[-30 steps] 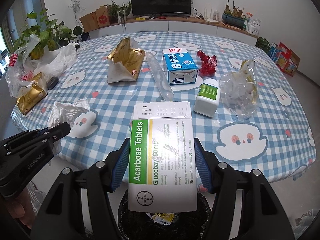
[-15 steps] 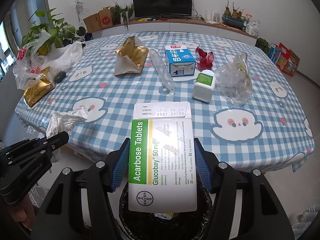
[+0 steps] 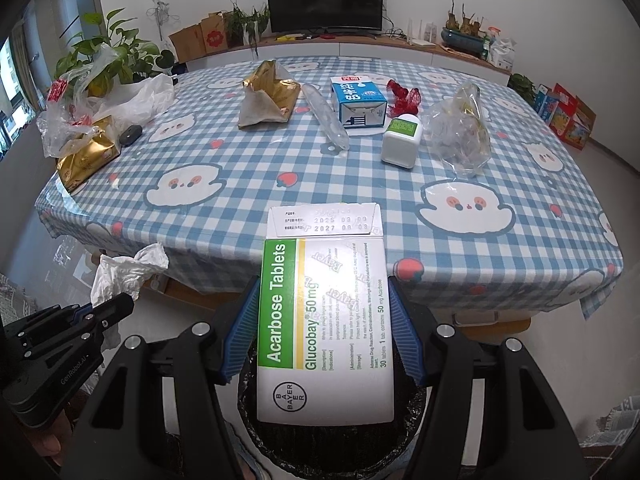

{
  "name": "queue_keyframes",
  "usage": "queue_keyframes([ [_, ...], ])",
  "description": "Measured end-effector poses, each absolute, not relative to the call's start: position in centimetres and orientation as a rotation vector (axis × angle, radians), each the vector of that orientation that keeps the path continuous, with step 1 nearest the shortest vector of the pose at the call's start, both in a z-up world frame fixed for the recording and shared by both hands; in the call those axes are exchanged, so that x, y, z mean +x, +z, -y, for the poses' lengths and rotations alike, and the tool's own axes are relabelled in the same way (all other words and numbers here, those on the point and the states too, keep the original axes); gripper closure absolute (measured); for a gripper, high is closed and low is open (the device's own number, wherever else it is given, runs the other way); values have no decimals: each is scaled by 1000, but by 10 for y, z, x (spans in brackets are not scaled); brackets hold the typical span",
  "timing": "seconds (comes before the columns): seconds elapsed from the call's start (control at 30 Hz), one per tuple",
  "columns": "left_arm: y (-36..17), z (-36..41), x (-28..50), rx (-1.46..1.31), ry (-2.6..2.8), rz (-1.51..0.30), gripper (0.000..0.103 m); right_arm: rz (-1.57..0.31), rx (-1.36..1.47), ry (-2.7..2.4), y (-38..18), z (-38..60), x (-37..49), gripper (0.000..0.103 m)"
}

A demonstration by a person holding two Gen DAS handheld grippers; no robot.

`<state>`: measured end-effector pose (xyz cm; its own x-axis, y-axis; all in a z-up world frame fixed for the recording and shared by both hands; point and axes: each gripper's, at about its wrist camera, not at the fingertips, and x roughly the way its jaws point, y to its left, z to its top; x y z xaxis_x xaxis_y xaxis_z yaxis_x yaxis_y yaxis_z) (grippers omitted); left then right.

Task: Collect trash
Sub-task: 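Lift the tissue and Acarbose box and carry both over the trash bin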

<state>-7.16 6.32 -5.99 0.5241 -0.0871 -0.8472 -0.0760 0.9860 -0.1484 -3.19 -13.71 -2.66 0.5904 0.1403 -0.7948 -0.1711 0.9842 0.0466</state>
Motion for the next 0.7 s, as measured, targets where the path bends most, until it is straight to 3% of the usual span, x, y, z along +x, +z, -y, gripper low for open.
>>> queue_keyframes([
  [0.7,-106,-64,-93,-158,30,-1074,94,-990,-44,161,-89,148,-68,45],
])
